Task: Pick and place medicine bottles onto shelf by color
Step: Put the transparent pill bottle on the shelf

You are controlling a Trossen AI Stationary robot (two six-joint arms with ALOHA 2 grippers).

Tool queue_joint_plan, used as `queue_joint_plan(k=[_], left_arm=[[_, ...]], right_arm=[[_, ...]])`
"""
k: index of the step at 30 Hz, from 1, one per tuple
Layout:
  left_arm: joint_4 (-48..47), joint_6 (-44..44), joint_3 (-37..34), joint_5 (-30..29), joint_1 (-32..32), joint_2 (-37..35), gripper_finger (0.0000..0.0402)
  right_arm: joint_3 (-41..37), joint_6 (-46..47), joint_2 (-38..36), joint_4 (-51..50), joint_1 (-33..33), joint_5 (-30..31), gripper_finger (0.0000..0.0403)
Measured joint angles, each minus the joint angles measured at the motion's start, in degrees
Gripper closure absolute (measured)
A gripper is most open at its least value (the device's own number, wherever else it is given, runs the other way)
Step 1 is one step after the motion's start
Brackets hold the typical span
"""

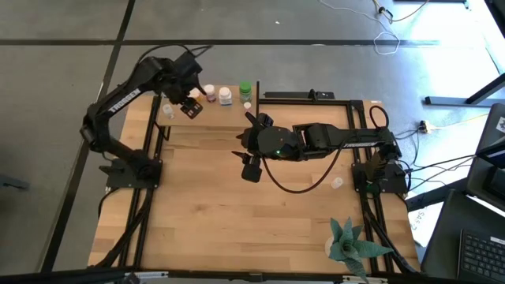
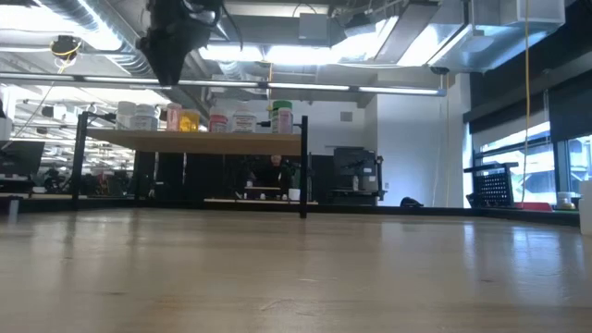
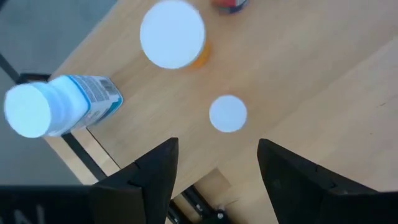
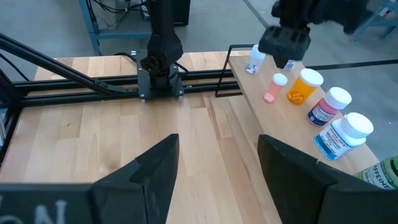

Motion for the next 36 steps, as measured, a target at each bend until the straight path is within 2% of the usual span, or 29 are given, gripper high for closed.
queue_joint_plan(k=[9, 17, 25, 32, 36], left_arm=[[1.0, 0.0, 0.0, 0.0, -7.8, -8.1, 0.0188], [1.5, -0.9, 0.0, 0.0, -19.5, -14.4, 0.0188], [3.6, -4.2, 0.0, -0.4, -31.6, -15.7, 0.0188], [3.6, -5.5, 0.0, -0.5, -39.5, -15.7, 0.0188], [3.6, -9.5, 0.0, -3.2, -42.9, -15.7, 0.0188]], right_arm=[[0.0, 0.0, 0.0, 0.0, 0.0, 0.0, 0.0182], [0.0, 0.0, 0.0, 0.0, 0.0, 0.0, 0.0182], [0.0, 0.0, 0.0, 0.0, 0.0, 0.0, 0.0182], [0.0, 0.0, 0.0, 0.1, 0.0, 0.0, 0.0182], [0.0, 0.1, 0.0, 1.3, 0.0, 0.0, 0.0182]])
